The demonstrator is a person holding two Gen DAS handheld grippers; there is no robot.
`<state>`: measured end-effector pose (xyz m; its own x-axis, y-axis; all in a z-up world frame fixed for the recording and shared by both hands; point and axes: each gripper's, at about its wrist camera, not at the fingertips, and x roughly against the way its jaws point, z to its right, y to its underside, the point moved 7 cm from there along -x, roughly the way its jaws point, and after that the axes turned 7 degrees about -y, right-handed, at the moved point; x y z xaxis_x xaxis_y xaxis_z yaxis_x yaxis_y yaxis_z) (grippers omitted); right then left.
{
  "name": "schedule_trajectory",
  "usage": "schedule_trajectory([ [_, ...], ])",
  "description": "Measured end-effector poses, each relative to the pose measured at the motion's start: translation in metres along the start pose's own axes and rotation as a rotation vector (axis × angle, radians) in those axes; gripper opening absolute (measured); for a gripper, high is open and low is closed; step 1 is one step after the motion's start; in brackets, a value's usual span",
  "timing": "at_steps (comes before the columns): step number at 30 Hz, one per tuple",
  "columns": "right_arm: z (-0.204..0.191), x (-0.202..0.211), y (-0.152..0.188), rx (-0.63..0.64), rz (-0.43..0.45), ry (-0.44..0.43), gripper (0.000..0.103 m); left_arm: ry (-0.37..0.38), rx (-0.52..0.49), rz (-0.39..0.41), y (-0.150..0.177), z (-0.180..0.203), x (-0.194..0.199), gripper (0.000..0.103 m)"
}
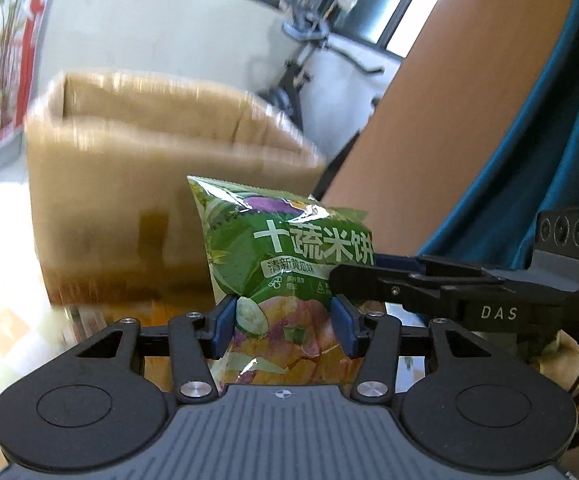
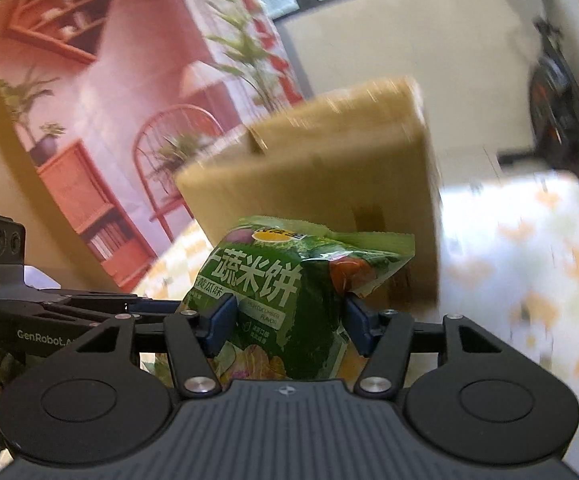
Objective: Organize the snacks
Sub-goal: 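Lift the green bag with both tools over the box and open them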
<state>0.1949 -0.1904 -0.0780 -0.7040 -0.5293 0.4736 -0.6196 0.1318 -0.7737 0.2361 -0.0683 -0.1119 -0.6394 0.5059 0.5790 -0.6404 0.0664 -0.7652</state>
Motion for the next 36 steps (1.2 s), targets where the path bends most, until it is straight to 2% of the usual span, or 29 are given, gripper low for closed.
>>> schedule_trajectory([
  [6, -0.025, -0.002, -0.054, 0.129, 0.068, -0.05, 0.06, -0.051, -0.056, 0.108, -0.048, -0.001, 0.018, 0.054],
  [13, -0.046, -0.016, -0.107, 0.271, 0.14, -0.066, 0.06, -0.102, -0.107, 0.218, -0.1, -0.001, 0.028, 0.054],
  [16, -0.052, -0.026, -0.13, 0.344, 0.184, -0.07, 0.06, -0.142, -0.156, 0.267, -0.122, -0.001, 0.024, 0.054],
  [19, -0.056, -0.039, -0.147, 0.446, 0.236, -0.061, 0.06, -0.173, -0.195, 0.282, -0.137, -0.003, 0.017, 0.053],
  [22, -0.052, -0.056, -0.158, 0.516, 0.269, -0.048, 0.06, -0.161, -0.172, 0.263, -0.15, -0.014, 0.005, 0.053],
  [28, -0.025, -0.096, -0.167, 0.516, 0.267, -0.05, 0.059, -0.146, -0.127, 0.202, -0.152, -0.037, -0.028, 0.053],
  [32, 0.002, -0.117, -0.168, 0.473, 0.226, -0.05, 0.059, -0.126, -0.084, 0.116, -0.148, -0.054, -0.059, 0.052],
  [36, 0.028, -0.138, -0.16, 0.416, 0.149, -0.049, 0.059, -0.124, -0.045, 0.036, -0.133, -0.067, -0.085, 0.052],
])
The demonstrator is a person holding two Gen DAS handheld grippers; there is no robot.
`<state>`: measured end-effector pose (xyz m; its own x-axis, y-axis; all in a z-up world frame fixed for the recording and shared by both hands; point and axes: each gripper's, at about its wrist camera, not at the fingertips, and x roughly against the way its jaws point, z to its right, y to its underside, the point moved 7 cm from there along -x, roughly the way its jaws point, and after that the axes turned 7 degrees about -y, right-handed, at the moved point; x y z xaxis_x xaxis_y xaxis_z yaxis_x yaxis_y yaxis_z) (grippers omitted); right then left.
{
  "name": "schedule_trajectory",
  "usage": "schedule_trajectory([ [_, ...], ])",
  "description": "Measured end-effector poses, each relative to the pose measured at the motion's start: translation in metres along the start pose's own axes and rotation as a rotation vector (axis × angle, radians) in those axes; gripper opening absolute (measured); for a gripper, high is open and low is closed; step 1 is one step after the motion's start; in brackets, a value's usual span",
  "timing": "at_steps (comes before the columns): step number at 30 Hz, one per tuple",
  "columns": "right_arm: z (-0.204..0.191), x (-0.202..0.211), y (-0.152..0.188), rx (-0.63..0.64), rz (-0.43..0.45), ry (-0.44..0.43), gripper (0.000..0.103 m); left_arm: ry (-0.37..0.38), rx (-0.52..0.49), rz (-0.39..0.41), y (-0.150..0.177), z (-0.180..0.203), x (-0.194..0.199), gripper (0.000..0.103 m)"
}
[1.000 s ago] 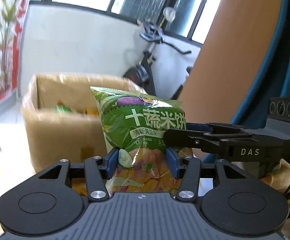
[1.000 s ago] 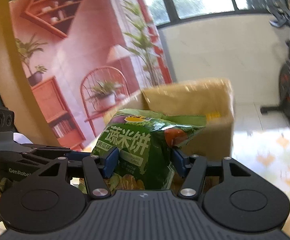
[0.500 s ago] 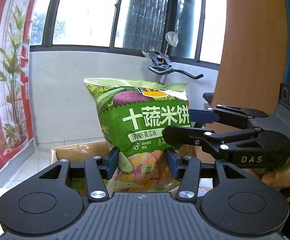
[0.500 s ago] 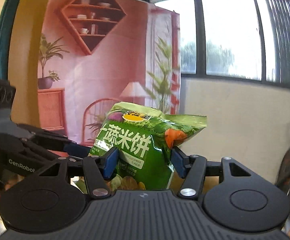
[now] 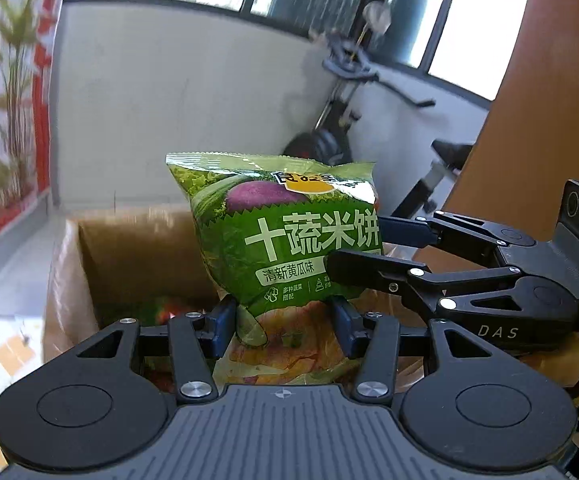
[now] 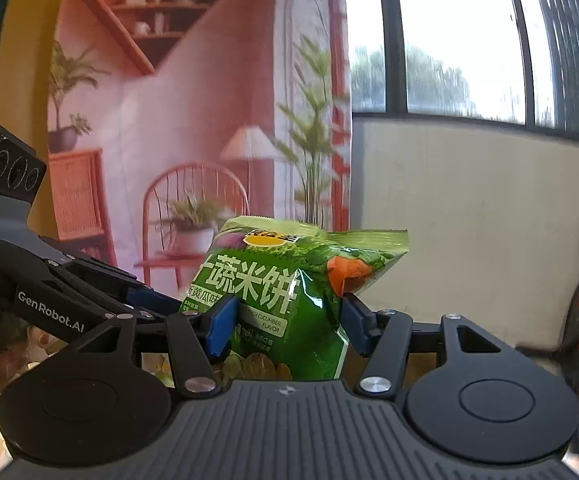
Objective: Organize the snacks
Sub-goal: 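Lift the green bag with both tools over the box and open them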
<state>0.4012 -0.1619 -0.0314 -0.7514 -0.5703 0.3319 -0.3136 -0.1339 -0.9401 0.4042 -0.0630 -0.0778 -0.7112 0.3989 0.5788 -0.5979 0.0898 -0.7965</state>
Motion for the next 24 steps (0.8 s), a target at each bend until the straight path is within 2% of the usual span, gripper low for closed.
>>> schedule_trajectory([
  [5, 0.019, -0.019, 0.024, -0.091, -0.102, -0.006, 0.059, -0.01, 0.022, -0.097, 0.017, -0.009, -0.02, 0.053],
  [8, 0.024, -0.027, 0.032, -0.116, -0.169, 0.0, 0.059, -0.043, 0.003, -0.128, 0.02, -0.014, -0.023, 0.055],
  [13, 0.029, -0.036, 0.035, -0.135, -0.287, 0.075, 0.056, -0.071, -0.023, -0.121, 0.018, -0.018, -0.018, 0.062],
  [16, 0.028, -0.04, 0.038, -0.132, -0.33, 0.104, 0.056, -0.079, -0.012, -0.103, 0.016, -0.021, -0.008, 0.062],
  [19, 0.024, -0.04, 0.038, -0.113, -0.343, 0.135, 0.055, -0.096, -0.001, -0.089, 0.013, -0.02, -0.003, 0.062],
  [24, 0.013, -0.019, 0.026, -0.114, -0.266, 0.152, 0.055, -0.142, 0.009, -0.03, 0.004, -0.021, 0.018, 0.062],
])
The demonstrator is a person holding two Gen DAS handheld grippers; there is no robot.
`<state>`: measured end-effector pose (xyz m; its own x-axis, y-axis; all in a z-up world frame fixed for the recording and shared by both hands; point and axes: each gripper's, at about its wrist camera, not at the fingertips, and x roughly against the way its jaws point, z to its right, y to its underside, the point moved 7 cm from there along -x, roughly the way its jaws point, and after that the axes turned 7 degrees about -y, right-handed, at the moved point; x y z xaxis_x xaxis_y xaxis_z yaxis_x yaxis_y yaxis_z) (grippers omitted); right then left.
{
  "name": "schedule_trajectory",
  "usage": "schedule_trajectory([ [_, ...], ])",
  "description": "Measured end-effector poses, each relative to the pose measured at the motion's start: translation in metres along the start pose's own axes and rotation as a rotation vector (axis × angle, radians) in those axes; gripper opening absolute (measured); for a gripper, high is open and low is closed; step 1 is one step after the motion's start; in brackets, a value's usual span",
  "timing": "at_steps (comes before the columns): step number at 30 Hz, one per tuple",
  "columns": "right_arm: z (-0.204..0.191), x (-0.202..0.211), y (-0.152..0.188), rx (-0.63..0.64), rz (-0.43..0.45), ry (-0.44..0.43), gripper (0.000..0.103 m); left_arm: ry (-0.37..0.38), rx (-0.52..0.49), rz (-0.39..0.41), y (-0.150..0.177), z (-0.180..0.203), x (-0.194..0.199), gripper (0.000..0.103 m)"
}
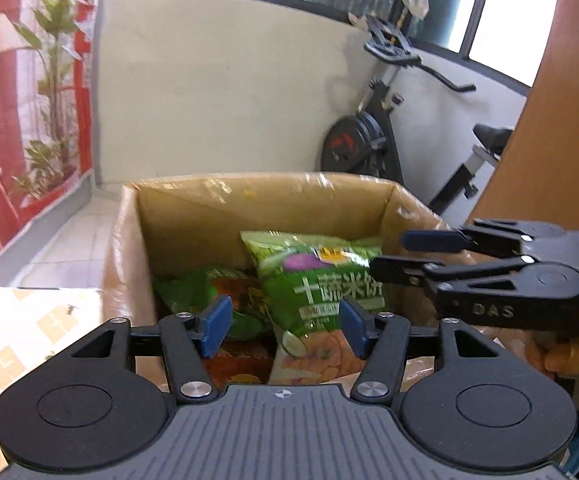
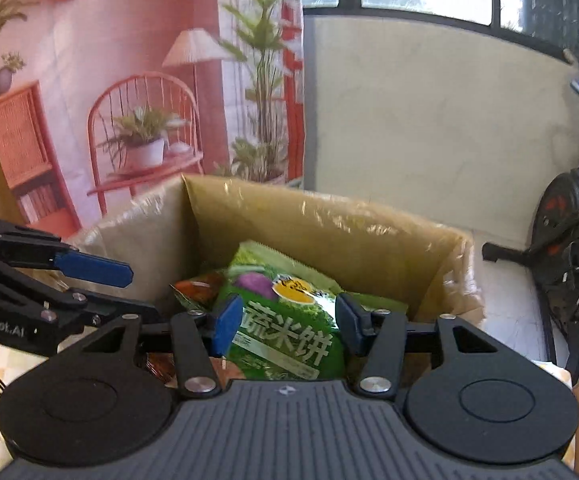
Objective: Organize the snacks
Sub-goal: 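Lift the green bag with both tools over the box and open them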
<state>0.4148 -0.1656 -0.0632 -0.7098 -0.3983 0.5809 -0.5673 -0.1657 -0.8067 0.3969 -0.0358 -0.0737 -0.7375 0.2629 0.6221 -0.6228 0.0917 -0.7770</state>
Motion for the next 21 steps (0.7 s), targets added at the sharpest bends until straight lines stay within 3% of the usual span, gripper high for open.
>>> schedule_trajectory([
  [15, -0.038, 0.1, -0.005, 0.005, 0.203, 0.033, 0.055, -0.119, -0.025, 0.174, -0.01, -0.015, 0.106, 0.062],
  [21, -0.048, 0.137, 0.007, -0.001, 0.246, 0.028, 0.056, -0.143, -0.015, 0.177, 0.019, -0.019, 0.133, 0.07],
])
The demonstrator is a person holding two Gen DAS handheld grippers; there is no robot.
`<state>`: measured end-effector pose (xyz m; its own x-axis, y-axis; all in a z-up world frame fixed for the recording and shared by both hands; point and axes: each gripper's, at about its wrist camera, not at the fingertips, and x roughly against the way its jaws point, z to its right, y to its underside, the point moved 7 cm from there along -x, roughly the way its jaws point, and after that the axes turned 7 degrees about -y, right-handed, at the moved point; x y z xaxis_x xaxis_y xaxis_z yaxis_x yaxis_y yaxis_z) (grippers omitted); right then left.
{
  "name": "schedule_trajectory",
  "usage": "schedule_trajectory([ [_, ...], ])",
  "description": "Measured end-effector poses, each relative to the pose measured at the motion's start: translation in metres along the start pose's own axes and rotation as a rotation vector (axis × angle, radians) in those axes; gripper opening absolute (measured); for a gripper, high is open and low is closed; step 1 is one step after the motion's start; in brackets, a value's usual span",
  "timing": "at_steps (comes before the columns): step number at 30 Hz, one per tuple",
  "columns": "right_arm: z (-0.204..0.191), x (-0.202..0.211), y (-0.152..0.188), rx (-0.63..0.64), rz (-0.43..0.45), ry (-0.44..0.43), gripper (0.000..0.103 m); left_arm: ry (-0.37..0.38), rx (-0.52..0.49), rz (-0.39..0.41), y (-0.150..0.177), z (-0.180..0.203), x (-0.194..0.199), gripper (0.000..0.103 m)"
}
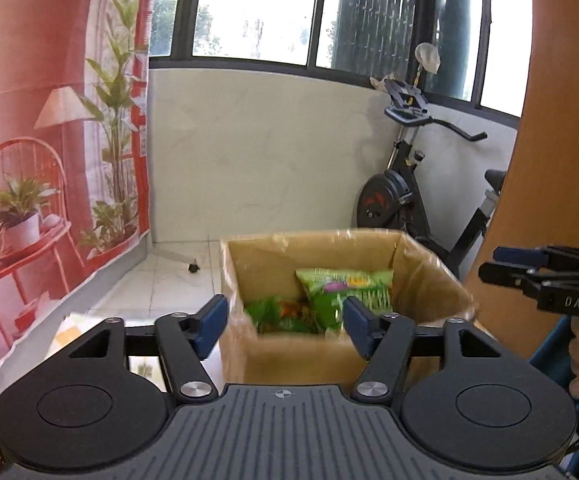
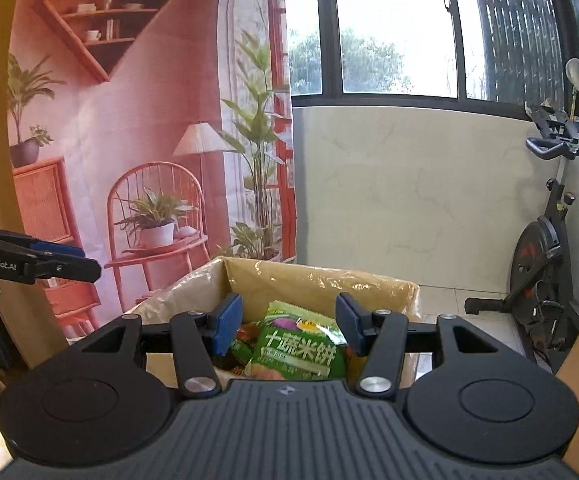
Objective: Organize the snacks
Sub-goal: 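Lift the green bag with both tools over the box and open them, then move both tools back down to the snacks in front of the box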
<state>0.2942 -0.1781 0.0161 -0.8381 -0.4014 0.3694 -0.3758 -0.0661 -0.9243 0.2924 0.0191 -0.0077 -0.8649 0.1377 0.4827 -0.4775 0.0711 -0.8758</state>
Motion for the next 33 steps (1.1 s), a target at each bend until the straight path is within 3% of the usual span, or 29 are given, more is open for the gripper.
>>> schedule_trajectory([
  [5, -0.006, 0.015, 0.027, -0.009, -0.013, 0.012, 0.056, -0.017, 0.017, -0.078, 0.043, 0.003, 0.006, 0.071],
  [11, -0.015, 0.017, 0.07, -0.051, -0.055, 0.02, 0.056, -0.012, 0.121, -0.213, 0.112, 0.001, -0.004, 0.073],
  [14, -0.016, 0.014, 0.099, -0.097, -0.095, 0.024, 0.056, 0.007, 0.144, -0.266, 0.142, 0.009, -0.011, 0.083],
  [21, -0.017, 0.004, 0.166, -0.227, -0.186, 0.081, 0.058, -0.016, 0.206, -0.435, 0.209, 0.022, -0.028, 0.085],
  [28, -0.033, -0.002, 0.211, -0.237, -0.278, 0.056, 0.058, -0.078, 0.312, -0.533, 0.234, 0.007, -0.025, 0.085],
  [33, -0.046, -0.011, 0.23, -0.209, -0.338, 0.028, 0.058, -0.048, 0.342, -0.597, 0.244, 0.011, -0.026, 0.085],
])
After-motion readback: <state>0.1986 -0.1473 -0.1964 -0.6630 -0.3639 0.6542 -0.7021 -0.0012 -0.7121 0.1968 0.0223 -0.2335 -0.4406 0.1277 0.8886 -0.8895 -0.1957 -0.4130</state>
